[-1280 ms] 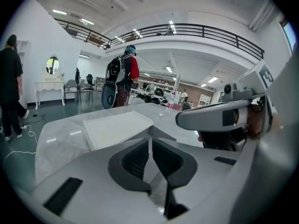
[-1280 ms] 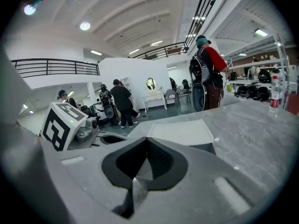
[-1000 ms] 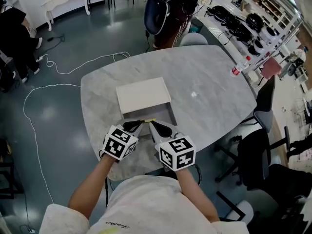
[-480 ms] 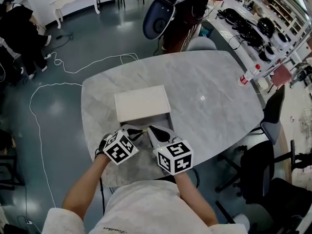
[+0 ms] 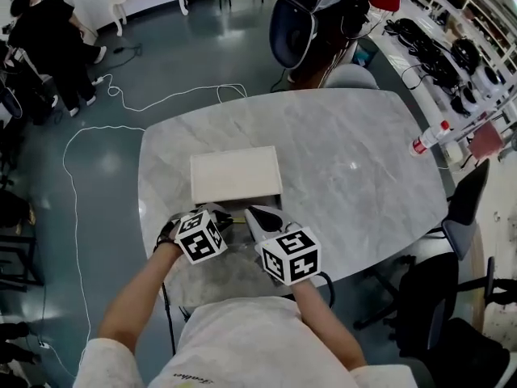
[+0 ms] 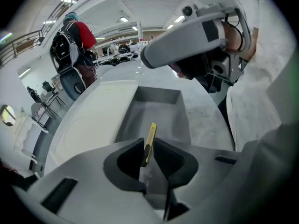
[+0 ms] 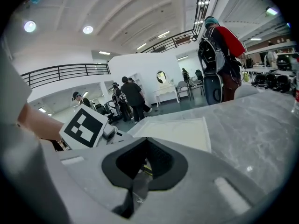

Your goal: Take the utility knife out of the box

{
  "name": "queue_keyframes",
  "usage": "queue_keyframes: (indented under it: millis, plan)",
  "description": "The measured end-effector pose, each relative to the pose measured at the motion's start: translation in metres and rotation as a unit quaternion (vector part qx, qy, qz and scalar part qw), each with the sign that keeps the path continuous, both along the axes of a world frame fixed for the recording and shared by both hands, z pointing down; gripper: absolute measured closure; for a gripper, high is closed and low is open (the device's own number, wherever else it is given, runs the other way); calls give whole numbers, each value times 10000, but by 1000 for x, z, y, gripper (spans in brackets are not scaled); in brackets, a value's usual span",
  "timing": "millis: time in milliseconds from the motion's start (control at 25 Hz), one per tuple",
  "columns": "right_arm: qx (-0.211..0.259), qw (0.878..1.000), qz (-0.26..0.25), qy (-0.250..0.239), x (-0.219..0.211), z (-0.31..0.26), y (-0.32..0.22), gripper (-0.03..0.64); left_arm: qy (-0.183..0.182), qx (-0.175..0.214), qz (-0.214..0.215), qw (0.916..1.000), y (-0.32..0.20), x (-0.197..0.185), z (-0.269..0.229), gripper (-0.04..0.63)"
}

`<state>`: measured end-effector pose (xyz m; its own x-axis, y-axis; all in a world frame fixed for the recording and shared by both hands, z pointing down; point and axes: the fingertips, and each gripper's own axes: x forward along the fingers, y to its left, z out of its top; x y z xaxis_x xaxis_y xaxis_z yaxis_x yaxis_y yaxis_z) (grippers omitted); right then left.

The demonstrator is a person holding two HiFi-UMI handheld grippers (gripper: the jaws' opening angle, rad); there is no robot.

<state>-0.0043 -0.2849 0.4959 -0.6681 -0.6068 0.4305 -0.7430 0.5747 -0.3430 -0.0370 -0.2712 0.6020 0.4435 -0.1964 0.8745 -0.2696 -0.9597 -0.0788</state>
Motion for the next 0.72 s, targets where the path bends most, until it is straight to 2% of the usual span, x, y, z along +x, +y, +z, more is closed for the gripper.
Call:
queue_keyframes:
  millis: [120,560,720]
  plan:
    - [-36,9999,-89,-48,3,1,-8,612,-290,-118,103,9995,-2,-3,9,503]
    - [-160,9990,-276,-300,7,7,-15,612,-1045,-332,357,9933,-1,-7,35,486]
    - [-191,9987,-327,-348,4,9,-15,612,-1258,-268,567,9901,0,-6,37,486]
